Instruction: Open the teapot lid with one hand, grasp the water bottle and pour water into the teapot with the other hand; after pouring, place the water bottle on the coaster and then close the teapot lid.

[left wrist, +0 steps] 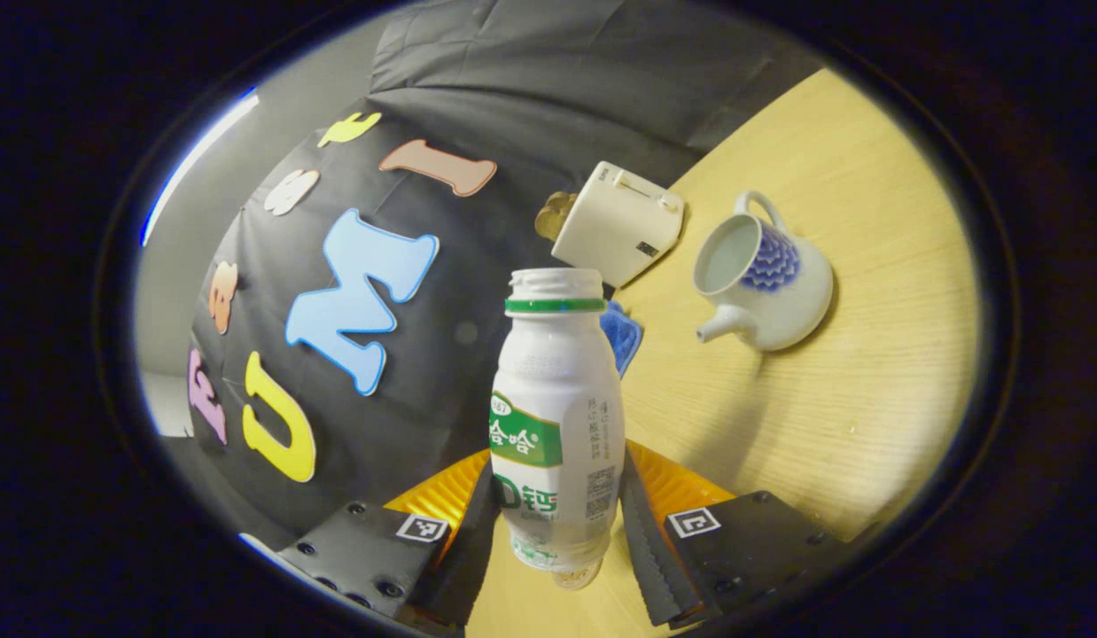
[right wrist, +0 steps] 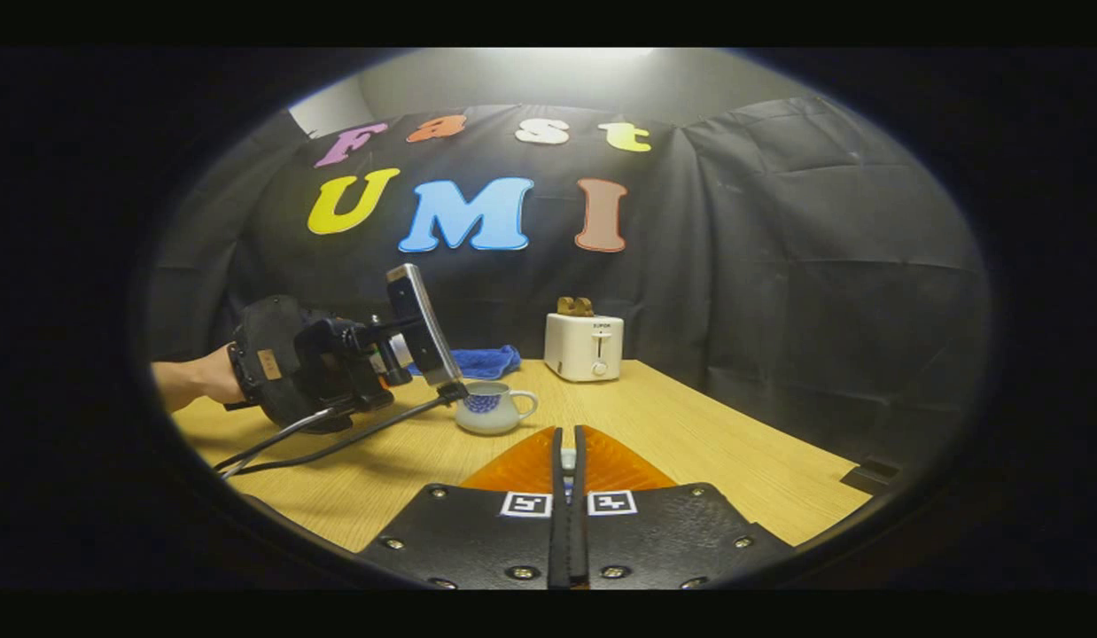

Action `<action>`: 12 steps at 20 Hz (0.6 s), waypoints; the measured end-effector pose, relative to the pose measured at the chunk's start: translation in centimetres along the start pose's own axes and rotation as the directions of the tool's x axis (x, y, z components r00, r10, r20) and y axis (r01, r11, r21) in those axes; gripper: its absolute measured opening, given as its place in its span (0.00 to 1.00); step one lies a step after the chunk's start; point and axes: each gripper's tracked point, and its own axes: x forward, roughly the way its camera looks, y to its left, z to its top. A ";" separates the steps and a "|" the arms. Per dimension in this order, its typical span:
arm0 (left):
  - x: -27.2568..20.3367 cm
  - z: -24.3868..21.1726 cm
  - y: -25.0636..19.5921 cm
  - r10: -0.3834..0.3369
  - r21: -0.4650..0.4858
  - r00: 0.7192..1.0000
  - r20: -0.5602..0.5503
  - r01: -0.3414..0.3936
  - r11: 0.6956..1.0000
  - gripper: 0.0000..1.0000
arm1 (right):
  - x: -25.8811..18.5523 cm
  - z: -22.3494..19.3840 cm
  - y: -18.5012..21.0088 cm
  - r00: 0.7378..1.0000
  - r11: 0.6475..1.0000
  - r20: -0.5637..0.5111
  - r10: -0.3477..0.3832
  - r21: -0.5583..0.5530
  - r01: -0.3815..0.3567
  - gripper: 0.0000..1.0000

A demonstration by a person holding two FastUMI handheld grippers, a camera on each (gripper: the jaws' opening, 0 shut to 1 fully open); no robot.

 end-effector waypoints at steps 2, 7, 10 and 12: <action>0.3 0.4 0.0 0.007 0.057 1.000 0.000 -0.007 0.998 0.82 | 0.0 -0.1 -0.2 1.000 1.000 0.001 0.000 0.001 0.000 0.00; 0.5 1.3 -0.4 0.022 0.168 1.000 0.015 -0.024 0.985 0.82 | 0.0 0.1 -0.8 1.000 1.000 0.018 -0.010 0.007 0.010 0.00; 0.2 1.7 -1.0 0.015 0.224 1.000 0.022 -0.019 0.974 0.82 | 0.0 0.0 -0.9 1.000 1.000 0.016 -0.011 0.010 0.011 0.00; -0.1 1.9 -1.1 0.000 0.244 1.000 0.026 -0.007 0.970 0.82 | -0.1 -0.2 -1.1 1.000 1.000 0.013 -0.014 0.009 0.014 0.00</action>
